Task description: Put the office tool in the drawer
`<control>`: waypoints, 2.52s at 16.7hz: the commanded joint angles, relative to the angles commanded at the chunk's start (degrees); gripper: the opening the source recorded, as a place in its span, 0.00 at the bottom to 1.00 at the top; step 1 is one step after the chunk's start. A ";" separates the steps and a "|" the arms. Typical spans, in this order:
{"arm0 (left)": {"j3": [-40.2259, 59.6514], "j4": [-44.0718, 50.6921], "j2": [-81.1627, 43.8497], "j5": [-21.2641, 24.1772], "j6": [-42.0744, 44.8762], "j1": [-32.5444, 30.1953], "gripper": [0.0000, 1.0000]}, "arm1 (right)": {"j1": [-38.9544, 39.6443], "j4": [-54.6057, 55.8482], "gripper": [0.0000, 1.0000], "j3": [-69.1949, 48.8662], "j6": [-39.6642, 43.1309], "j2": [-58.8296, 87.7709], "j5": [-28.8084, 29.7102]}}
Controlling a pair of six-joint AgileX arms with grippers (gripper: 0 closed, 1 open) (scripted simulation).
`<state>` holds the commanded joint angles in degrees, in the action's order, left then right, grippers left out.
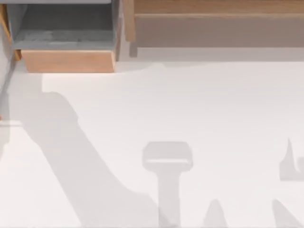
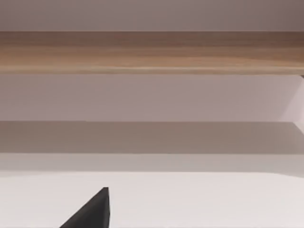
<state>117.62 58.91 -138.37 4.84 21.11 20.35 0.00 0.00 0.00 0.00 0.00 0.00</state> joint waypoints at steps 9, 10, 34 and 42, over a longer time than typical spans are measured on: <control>-6.41 -11.28 8.24 4.93 7.81 1.15 1.00 | 0.00 0.00 1.00 0.00 0.00 0.00 0.00; -8.41 -14.87 10.40 6.24 10.22 1.75 1.00 | 0.00 0.00 1.00 0.00 0.00 0.00 0.00; -85.53 -136.38 26.52 34.45 71.24 25.91 1.00 | 0.00 0.00 1.00 0.00 0.00 0.00 0.00; -92.55 -147.18 24.26 38.79 70.05 20.85 1.00 | 0.00 0.00 1.00 0.00 0.00 0.00 0.00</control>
<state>25.07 -88.27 -114.10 43.63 91.15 41.20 0.00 0.00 0.00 0.00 0.00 0.00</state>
